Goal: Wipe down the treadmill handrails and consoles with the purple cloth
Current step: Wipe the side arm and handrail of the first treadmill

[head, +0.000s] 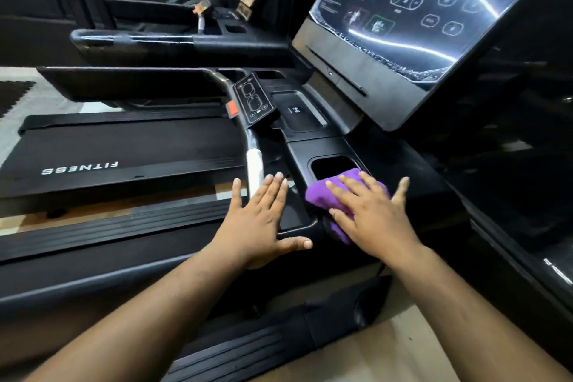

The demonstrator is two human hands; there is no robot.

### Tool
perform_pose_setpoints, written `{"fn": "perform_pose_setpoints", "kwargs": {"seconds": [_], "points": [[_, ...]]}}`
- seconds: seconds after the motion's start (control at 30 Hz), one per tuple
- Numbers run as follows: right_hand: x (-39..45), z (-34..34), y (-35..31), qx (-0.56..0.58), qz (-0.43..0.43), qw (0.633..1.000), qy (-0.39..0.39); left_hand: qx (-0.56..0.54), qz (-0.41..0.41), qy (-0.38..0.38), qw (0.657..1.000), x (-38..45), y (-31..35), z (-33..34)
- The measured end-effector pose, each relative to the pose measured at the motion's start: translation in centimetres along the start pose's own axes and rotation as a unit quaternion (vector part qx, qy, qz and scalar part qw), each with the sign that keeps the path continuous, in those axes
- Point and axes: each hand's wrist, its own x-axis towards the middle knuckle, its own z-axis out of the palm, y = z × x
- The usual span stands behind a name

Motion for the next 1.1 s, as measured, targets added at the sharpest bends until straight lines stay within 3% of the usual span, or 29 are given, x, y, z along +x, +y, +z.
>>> {"fn": "perform_pose_setpoints", "kwargs": {"seconds": [0.1, 0.23, 0.4, 0.53, 0.67, 0.77, 0.83, 0.93, 1.1], "points": [[2.5, 0.0, 4.5, -0.046, 0.044, 0.998, -0.024, 0.01, -0.013, -0.007, 1.0, 2.0, 0.8, -0.2], [7.2, 1.4, 5.9, 0.038, -0.016, 0.999, -0.036, 0.008, -0.041, -0.011, 0.999, 5.3, 3.1, -0.7], [9.0, 1.2, 6.5, 0.061, -0.054, 0.995, -0.049, -0.02, -0.074, -0.025, 0.997, 7.6, 4.4, 0.0], [6.8, 2.4, 9.9, 0.113, -0.004, 0.993, -0.012, -0.023, -0.071, -0.014, 0.997, 7.5, 4.2, 0.4], [13.1, 2.9, 9.5, 0.151, 0.034, 0.988, -0.013, -0.028, -0.07, -0.015, 0.997, 7.7, 4.3, 0.2], [15.4, 2.5, 4.5, 0.12, -0.022, 0.993, -0.001, -0.042, -0.076, 0.016, 0.996, 7.5, 4.5, 0.1], [14.2, 2.2, 1.2, 0.128, -0.123, 0.984, -0.025, -0.05, -0.08, 0.036, 0.995, 7.3, 4.6, 0.1], [13.4, 1.9, 1.8, 0.139, -0.22, 0.964, -0.061, -0.061, -0.084, 0.038, 0.994, 7.1, 4.6, 0.0], [17.1, 1.2, 2.4, 0.037, -0.086, 0.994, -0.058, -0.074, -0.086, 0.037, 0.993, 7.1, 4.5, -0.2]]}}
